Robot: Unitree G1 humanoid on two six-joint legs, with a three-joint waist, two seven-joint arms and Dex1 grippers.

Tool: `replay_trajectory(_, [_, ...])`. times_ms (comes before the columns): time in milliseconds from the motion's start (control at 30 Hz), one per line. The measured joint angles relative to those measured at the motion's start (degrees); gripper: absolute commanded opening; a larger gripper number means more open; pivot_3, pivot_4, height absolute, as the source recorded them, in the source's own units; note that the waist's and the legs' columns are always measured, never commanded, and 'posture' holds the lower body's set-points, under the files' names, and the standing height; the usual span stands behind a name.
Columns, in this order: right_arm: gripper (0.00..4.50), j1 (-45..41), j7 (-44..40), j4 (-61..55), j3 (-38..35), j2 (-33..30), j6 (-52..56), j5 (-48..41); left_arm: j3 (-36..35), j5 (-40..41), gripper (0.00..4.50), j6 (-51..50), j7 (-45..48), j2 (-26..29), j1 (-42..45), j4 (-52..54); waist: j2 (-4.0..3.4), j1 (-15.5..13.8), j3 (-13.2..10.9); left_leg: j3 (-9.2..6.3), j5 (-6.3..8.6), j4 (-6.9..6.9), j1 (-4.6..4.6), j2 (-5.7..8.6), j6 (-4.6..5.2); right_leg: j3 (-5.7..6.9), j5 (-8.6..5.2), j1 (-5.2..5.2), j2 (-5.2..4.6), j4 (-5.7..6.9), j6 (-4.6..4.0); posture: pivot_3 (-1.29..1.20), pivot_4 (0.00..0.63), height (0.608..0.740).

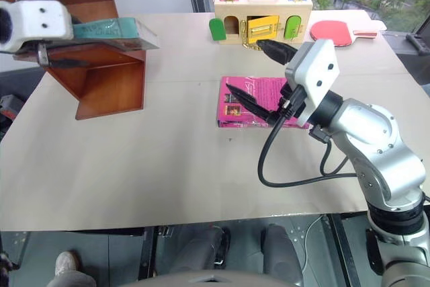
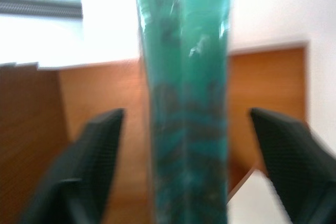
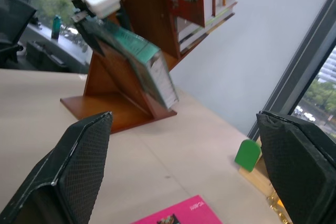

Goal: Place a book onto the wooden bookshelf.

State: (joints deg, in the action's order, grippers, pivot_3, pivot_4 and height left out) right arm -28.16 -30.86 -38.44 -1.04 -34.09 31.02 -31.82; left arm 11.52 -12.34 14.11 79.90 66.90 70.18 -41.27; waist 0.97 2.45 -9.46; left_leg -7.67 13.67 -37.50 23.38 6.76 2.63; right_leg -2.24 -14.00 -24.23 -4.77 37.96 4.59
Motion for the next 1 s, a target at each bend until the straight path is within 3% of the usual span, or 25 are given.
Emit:
replay_trajectory(33, [4.50,0.36,-0.21,0.08,-0.10,-0.24,-0.03,-0.01,-1.30,1.88,4.15,-1.29,0.86,0.45,-1.22,1.80,0.02,0.06,0.01,0.01,0.00,-0.03,0.17,0.00,0.00,-0.01,0.00,-0.19,0.00,0.02,-0.01,0.00,0.150,0.740])
replay_trajectory(67, [4.50,1.44,-1.23,0.94,-0.41,-0.75,0.00,-0.16,-8.47,12.30,4.15,-9.81,4.71,1.30,-7.82,12.32,0.01,0.17,0.01,0.02,-0.01,-0.15,0.49,0.00,-0.01,-0.02,0.01,-0.54,0.01,0.10,-0.01,0.00,0.150,0.740])
replay_trajectory(100, [4.50,1.51,-1.29,1.05,-0.43,-0.80,0.01,-0.16,-8.88,13.05,4.15,-10.40,5.01,1.30,-8.02,13.24,0.04,0.16,-0.01,-0.01,-0.01,-0.23,0.58,-0.01,-0.01,0.00,0.01,-0.59,0.00,0.16,-0.01,0.00,0.150,0.740])
replay_trajectory(200, [4.50,2.73,-2.26,1.24,-1.29,-1.99,0.35,-0.59,-19.54,34.15,4.15,-36.31,2.75,-0.70,-13.47,35.91,0.12,-0.12,-0.07,-0.05,0.02,-0.30,0.60,-0.02,0.03,0.05,0.01,-0.54,-0.08,0.09,-0.01,0.00,0.150,0.740])
replay_trajectory(233, [4.50,3.85,-2.48,0.87,-1.54,-2.43,0.64,-0.85,-24.85,43.11,4.15,-46.01,-3.01,-3.80,-15.60,45.59,0.02,-0.23,-0.02,-0.04,0.06,-0.37,0.52,0.00,0.10,0.03,0.01,-0.42,-0.08,0.06,-0.01,0.00,0.150,0.740])
replay_trajectory(267, [4.50,4.45,-2.49,0.91,-1.57,-2.56,0.87,-0.91,-26.08,46.33,4.15,-48.85,-4.66,-4.89,-16.30,49.18,0.02,-0.32,-0.02,-0.02,0.09,-0.47,0.44,0.00,0.14,0.02,0.00,-0.33,-0.15,0.11,0.00,0.00,0.150,0.740])
replay_trajectory(300, [4.50,6.16,-2.01,0.51,-1.78,-3.16,1.98,-0.88,-29.69,53.91,4.15,-54.98,-11.65,-9.43,-20.30,57.38,-0.29,-0.33,0.16,-0.01,0.10,-0.49,0.38,0.00,0.14,-0.02,0.01,-0.22,-0.15,0.07,0.00,0.00,0.150,0.740])
replay_trajectory(400, [4.50,10.03,0.47,0.25,-2.02,-3.94,4.29,0.93,-30.91,64.89,4.15,-62.27,-25.74,-22.52,-29.24,66.30,-0.42,-0.80,0.23,0.01,0.10,-0.77,0.21,-0.01,0.13,-0.08,0.01,-0.07,-0.22,0.50,0.00,0.00,0.150,0.740])
replay_trajectory(467, [4.50,12.59,1.53,-0.21,-2.53,-4.78,5.16,1.94,-29.48,66.68,4.15,-63.87,-33.72,-28.85,-33.18,68.81,-0.25,-0.89,0.15,0.02,0.06,-0.80,0.13,-0.02,0.06,-0.09,0.02,-0.06,-0.21,0.67,-0.01,0.00,0.150,0.740])
replay_trajectory(500, [4.50,16.36,2.82,-1.39,-4.58,-5.10,6.30,2.36,-26.45,62.85,4.15,-60.87,-38.79,-33.30,-38.03,71.07,-0.34,-1.19,0.27,0.06,0.06,-0.72,-0.02,-0.01,0.06,-0.13,0.02,0.05,-0.23,0.65,-0.01,0.00,0.150,0.740])
replay_trajectory(533, [4.50,19.45,3.73,-1.50,-6.47,-5.02,7.21,2.36,-22.46,58.75,4.33,-58.46,-40.45,-35.02,-43.34,71.25,-0.35,-1.54,0.27,0.36,0.08,-0.41,-0.71,-0.01,0.07,-0.43,-0.01,0.57,-0.24,0.53,-0.03,0.00,0.150,0.740])
replay_trajectory(600, [4.50,25.66,4.51,-2.71,-9.76,-5.02,7.38,3.17,-19.49,54.81,4.33,-55.49,-41.03,-36.56,-49.61,69.87,-0.35,-1.75,0.27,0.40,0.13,-0.15,-0.71,-0.01,0.17,-0.47,0.00,0.54,-0.23,0.35,-0.02,0.00,0.150,0.740])
replay_trajectory(700, [4.50,38.96,3.89,-3.68,-13.83,-6.35,7.20,6.44,-18.78,48.74,4.33,-50.86,-41.36,-36.49,-58.21,64.89,-0.34,-2.40,0.30,0.37,0.07,0.07,-0.71,-0.03,0.07,-0.41,0.01,0.51,-0.18,0.12,-0.02,0.00,0.150,0.740])
replay_trajectory(833, [4.50,46.50,2.18,-4.12,-18.93,-7.17,6.38,8.30,-19.50,42.06,4.33,-42.57,-39.40,-32.78,-61.92,61.19,-0.37,-2.47,0.32,0.43,0.09,0.08,-0.77,-0.04,0.08,-0.46,0.01,0.58,-0.25,0.02,-0.02,0.00,0.150,0.740])
replay_trajectory(1000, [4.50,55.78,-4.29,-3.28,-30.44,-6.77,2.22,8.16,-25.00,41.43,4.33,-35.69,-29.07,-25.50,-67.04,53.34,-0.39,-3.17,0.34,0.37,0.23,0.15,-0.77,-0.09,0.31,-0.37,0.01,0.59,-0.25,-0.09,-0.02,0.00,0.150,0.740])
